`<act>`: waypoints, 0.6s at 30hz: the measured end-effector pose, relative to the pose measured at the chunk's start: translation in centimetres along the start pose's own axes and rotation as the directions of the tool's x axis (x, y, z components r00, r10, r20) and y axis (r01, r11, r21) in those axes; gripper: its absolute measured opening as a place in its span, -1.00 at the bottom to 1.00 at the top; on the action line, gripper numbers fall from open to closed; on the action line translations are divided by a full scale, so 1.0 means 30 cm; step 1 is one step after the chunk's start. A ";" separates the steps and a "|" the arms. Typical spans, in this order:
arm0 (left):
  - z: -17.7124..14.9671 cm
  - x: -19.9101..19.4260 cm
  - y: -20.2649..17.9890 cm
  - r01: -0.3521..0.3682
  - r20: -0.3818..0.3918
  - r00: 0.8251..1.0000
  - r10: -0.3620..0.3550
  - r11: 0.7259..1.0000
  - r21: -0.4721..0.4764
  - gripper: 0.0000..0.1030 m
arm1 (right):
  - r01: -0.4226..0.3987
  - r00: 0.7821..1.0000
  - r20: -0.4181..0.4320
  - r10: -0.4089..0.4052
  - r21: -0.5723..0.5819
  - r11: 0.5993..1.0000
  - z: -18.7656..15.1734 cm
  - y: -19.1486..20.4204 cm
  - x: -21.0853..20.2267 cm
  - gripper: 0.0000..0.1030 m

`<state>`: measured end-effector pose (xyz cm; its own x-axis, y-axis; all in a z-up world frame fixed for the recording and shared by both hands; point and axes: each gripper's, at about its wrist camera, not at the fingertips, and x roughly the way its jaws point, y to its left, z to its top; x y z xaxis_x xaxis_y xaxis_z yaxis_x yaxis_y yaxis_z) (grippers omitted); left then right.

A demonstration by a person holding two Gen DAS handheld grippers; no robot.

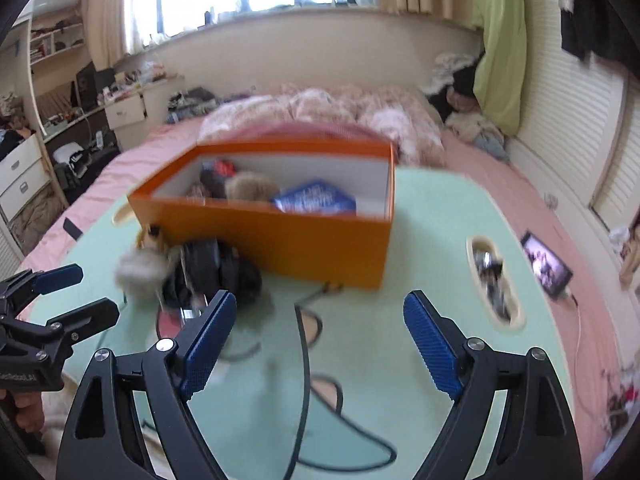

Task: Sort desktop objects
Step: 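Withdraw both grippers and reach the right gripper toward the silver ring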

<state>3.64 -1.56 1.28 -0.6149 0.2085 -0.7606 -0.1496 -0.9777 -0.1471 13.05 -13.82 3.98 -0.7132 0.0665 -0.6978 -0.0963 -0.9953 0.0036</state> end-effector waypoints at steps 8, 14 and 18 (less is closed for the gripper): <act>-0.026 0.076 0.003 -0.079 -0.024 0.996 0.080 0.996 0.043 1.00 | 0.031 0.998 -0.056 -0.033 -0.044 0.999 -0.039 0.034 0.046 0.99; -0.014 0.071 0.020 -0.070 -0.014 0.997 0.071 0.996 0.055 1.00 | -0.002 0.998 -0.062 -0.003 -0.074 0.997 -0.037 0.030 0.028 0.99; -0.006 0.062 0.013 -0.069 -0.008 0.998 0.069 0.996 0.058 1.00 | 0.000 0.999 -0.049 -0.004 -0.075 0.997 -0.054 0.027 0.052 0.99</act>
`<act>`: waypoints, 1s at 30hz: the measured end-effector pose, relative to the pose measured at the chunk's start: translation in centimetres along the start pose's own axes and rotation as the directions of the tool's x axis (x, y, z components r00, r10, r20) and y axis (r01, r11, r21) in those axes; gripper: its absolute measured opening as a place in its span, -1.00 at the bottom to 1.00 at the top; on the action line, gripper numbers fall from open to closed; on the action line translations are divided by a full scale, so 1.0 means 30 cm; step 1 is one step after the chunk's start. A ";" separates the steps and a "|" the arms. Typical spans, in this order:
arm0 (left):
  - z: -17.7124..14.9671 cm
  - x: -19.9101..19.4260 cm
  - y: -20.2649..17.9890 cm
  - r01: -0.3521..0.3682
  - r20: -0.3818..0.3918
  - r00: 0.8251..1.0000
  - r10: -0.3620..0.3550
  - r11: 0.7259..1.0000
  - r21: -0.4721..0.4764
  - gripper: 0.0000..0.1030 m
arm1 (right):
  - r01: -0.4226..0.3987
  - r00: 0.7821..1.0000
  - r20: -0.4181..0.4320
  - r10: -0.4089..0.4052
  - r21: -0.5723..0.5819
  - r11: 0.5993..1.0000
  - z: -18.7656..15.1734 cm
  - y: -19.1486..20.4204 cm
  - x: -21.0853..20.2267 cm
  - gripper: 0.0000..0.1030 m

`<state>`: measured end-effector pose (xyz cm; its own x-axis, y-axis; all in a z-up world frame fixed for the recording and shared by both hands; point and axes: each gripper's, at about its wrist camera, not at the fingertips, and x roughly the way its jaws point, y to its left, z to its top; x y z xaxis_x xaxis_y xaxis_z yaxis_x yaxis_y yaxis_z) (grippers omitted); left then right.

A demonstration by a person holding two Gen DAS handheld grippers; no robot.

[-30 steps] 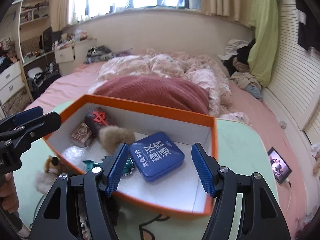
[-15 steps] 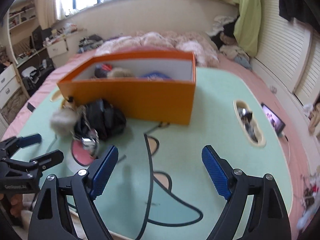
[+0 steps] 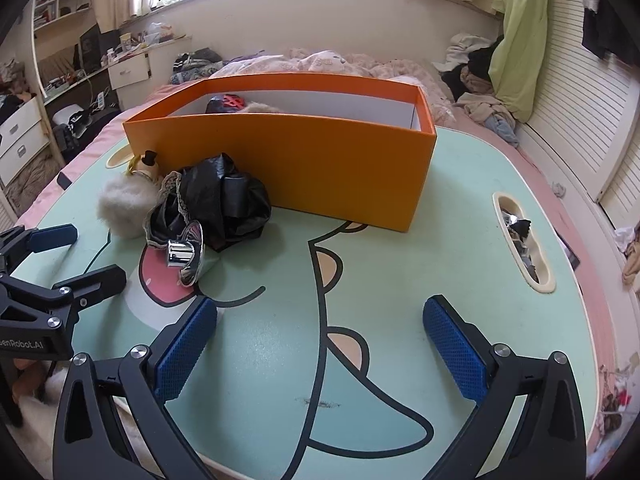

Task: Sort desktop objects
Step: 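Withdraw both grippers and reach the right gripper toward the silver ring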

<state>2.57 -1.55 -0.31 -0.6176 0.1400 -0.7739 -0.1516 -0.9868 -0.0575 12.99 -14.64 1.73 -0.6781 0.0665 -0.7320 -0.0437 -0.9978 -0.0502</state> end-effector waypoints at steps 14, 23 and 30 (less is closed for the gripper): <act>-0.010 -0.009 0.011 -0.010 0.014 1.000 0.010 1.000 -0.012 1.00 | -0.049 0.998 0.035 0.048 0.004 0.999 -0.006 -0.004 0.013 0.99; -0.011 -0.009 0.014 -0.011 0.015 1.000 0.011 1.000 -0.012 1.00 | -0.256 0.961 0.101 0.258 -0.035 0.966 0.032 0.056 -0.029 0.46; -0.014 -0.009 0.015 -0.010 0.018 1.000 0.010 1.000 -0.009 1.00 | -0.336 0.941 -0.036 0.336 0.007 0.942 0.100 0.145 0.080 -0.12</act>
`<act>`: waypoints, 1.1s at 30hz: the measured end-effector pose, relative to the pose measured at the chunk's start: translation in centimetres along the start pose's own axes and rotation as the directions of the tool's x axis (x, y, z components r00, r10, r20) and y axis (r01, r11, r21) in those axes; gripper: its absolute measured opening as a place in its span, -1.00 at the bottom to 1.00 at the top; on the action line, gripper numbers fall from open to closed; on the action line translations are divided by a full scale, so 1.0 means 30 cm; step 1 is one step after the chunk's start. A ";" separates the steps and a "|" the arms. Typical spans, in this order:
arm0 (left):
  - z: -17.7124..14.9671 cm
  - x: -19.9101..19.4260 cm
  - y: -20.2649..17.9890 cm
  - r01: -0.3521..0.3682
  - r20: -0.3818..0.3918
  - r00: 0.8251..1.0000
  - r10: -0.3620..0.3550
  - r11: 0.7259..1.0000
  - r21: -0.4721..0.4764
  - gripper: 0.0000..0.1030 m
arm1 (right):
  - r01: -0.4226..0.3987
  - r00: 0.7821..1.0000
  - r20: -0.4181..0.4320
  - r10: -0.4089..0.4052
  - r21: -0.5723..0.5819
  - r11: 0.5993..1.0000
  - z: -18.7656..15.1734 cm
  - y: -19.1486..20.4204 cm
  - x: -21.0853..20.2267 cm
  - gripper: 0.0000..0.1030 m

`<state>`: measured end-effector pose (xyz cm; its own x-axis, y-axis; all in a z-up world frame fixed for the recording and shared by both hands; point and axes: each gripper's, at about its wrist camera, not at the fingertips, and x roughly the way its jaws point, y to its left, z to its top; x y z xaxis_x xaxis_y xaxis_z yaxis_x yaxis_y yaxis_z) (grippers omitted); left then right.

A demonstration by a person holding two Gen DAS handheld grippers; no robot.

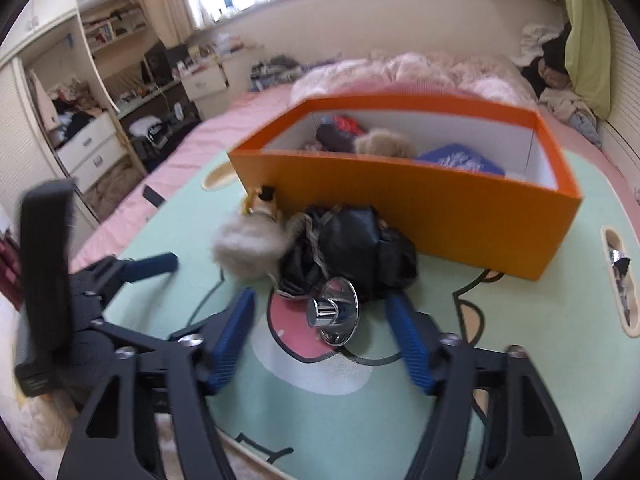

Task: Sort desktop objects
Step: 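Withdraw both grippers and reach the right gripper toward the silver ring, then grasp the white pompom with the left gripper while the right gripper grasps the silver ring, drop both in box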

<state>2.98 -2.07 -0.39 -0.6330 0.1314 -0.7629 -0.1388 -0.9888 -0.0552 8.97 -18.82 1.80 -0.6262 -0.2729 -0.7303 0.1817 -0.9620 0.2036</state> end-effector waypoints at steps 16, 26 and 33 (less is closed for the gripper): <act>0.007 -0.030 0.038 0.028 0.017 1.000 -0.027 0.997 -0.068 0.68 | -0.035 0.977 0.211 0.008 0.125 0.992 -0.097 -0.112 -0.129 -0.40; 0.087 0.035 0.091 0.190 0.047 0.982 -0.184 0.960 -0.205 -0.04 | -0.043 0.978 0.206 0.014 0.133 0.990 -0.120 -0.144 -0.149 -0.40; 0.014 -0.039 0.102 0.195 0.092 0.979 -0.182 0.967 -0.164 -0.22 | -0.043 0.977 0.212 0.014 0.132 0.990 -0.123 -0.144 -0.154 -0.40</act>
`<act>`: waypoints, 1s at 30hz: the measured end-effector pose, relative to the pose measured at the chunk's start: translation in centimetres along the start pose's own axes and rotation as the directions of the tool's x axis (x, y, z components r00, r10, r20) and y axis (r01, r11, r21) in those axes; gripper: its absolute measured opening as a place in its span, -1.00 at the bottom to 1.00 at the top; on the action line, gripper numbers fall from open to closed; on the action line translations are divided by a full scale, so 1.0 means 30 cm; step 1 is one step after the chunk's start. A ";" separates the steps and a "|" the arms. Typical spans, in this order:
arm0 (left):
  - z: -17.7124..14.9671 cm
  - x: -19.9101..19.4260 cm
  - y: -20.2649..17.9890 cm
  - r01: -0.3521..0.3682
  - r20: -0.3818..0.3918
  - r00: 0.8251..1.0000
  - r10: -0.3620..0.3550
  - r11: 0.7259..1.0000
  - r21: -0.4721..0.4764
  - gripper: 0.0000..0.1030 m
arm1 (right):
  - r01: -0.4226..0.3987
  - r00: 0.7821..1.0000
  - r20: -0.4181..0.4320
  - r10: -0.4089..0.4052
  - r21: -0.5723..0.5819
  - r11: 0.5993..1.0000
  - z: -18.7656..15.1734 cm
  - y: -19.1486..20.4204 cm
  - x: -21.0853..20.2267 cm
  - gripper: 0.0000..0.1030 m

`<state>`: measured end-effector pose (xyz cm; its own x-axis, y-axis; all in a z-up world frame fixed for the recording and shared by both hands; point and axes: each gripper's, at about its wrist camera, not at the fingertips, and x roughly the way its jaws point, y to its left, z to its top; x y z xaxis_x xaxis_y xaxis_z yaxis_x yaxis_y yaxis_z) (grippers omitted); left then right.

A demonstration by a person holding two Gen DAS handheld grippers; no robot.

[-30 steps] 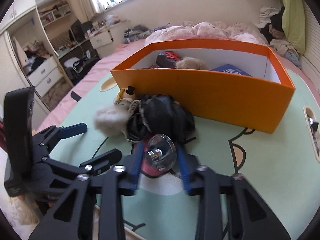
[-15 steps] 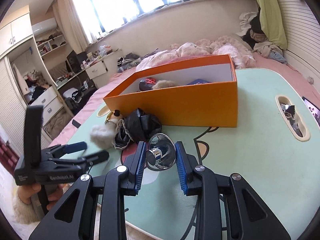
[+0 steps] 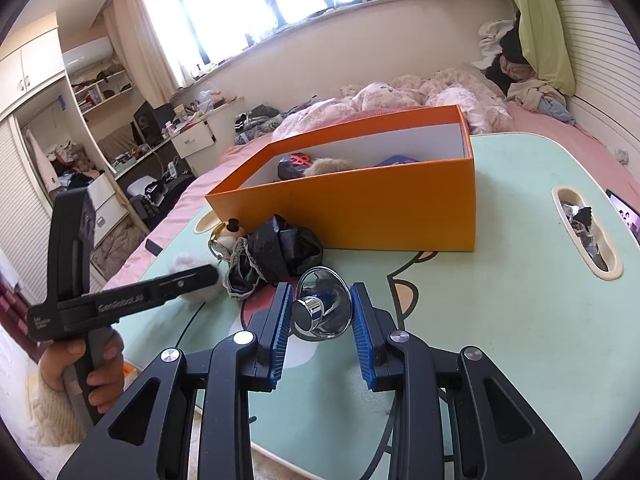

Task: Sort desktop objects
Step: 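Grasp the white pompom with the left gripper while the right gripper grasps the silver ring, drop both in box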

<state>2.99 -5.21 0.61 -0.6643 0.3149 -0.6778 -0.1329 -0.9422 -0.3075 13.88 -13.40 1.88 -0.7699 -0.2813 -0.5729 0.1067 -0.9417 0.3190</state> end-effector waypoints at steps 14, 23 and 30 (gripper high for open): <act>0.315 -0.106 -0.184 0.077 0.168 0.981 -0.094 0.992 0.103 -0.22 | 0.067 0.987 0.155 -0.045 -0.136 0.988 0.291 0.080 -0.024 -0.40; 0.320 0.165 -0.192 -0.042 0.070 0.997 0.035 0.994 0.102 0.45 | 0.261 0.963 -0.036 -0.265 -0.090 0.961 0.335 -0.044 0.236 0.24; 0.306 0.087 -0.187 0.014 0.139 0.990 -0.023 0.998 0.066 0.49 | 0.279 0.960 0.018 -0.280 -0.144 0.949 0.285 -0.035 0.199 0.26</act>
<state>-4.76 -0.17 6.71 -0.7569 0.3177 -0.5711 -0.1903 -0.9431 -0.2725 3.79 -12.51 4.58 -0.7801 -0.0035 -0.6256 -0.0230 -0.9992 0.0342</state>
